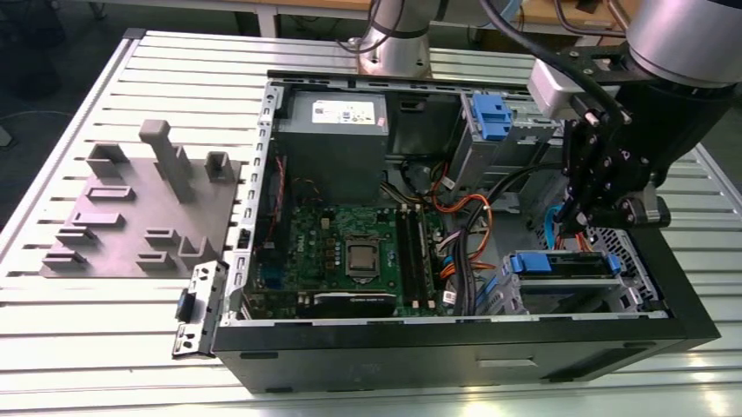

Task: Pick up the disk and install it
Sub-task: 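Insert the second disk wire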

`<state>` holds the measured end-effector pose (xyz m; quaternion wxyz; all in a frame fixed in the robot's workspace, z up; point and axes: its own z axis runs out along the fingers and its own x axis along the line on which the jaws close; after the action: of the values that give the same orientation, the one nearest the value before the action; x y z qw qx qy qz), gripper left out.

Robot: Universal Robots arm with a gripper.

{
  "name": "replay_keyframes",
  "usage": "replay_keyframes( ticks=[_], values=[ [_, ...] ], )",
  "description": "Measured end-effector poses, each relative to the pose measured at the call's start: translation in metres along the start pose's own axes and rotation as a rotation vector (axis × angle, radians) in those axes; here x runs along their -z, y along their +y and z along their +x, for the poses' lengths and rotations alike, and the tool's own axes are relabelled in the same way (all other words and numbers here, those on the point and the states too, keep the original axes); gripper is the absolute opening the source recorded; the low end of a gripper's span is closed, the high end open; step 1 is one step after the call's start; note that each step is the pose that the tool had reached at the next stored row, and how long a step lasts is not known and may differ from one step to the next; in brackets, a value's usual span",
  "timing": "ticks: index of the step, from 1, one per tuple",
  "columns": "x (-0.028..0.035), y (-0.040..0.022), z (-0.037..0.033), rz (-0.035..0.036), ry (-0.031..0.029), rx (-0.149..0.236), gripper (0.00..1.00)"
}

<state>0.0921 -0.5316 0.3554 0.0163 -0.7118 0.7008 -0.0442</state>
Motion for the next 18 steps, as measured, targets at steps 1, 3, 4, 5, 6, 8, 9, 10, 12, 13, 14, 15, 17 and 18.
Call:
replay_keyframes(
  ticks=[1,3,4,5,6,8,9,10,12,13,14,15,17,18],
  values=[
    [0.0000,0.0000,0.0000,0.0000,0.0000,0.000,0.16],
    [0.0000,0.0001,0.0004,0.0000,0.0000,0.000,0.16],
    [0.0000,0.0001,0.0005,0.0000,0.0000,0.000,0.16],
    [0.0000,0.0001,0.0005,0.0000,0.0000,0.000,0.16],
    [0.0000,0.0001,0.0005,0.0000,0.0000,0.000,0.16],
    [0.0000,0.0001,0.0006,0.0000,0.0000,0.000,0.16],
    [0.0000,0.0001,0.0006,0.0000,0.0000,0.000,0.16],
    [0.0000,0.0001,0.0006,0.0000,0.0000,0.000,0.16],
    [0.0000,0.0001,0.0007,0.0001,0.0000,0.000,0.16],
    [0.0000,0.0000,0.0007,0.0009,0.0001,0.000,0.16],
    [-0.0001,0.0002,0.0007,0.0026,0.0001,0.000,0.16],
    [-0.0004,0.0008,0.0007,0.0056,0.0000,0.000,0.16],
    [-0.0008,0.0026,0.0008,0.0140,0.0000,-0.001,0.16],
    [-0.0011,0.0036,0.0010,0.0199,0.0001,-0.001,0.16]
  ],
)
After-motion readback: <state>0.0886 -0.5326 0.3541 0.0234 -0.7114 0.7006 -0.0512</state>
